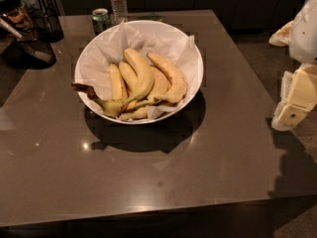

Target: Pick banana from white bowl

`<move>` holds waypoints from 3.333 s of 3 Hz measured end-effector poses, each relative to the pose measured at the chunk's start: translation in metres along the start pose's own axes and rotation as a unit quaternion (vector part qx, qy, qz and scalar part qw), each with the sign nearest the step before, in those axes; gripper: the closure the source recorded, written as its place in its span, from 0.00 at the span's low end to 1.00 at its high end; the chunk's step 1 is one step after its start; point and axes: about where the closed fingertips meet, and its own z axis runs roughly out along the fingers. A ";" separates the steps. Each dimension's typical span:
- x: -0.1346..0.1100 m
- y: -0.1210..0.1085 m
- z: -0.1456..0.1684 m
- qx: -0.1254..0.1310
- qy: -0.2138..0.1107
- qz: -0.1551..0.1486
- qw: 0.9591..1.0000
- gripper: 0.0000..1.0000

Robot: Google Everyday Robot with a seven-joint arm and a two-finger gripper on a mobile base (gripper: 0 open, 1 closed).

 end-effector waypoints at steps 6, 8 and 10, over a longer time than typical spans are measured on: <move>-0.199 0.027 -0.064 -0.009 -0.154 -0.294 0.943 0.00; -0.230 -0.010 -0.013 -0.053 -0.154 -0.279 0.946 0.00; -0.243 -0.012 0.010 -0.059 -0.144 -0.287 0.945 0.00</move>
Offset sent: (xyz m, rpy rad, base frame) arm -0.0276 0.0489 0.0426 0.0570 -0.1057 0.2739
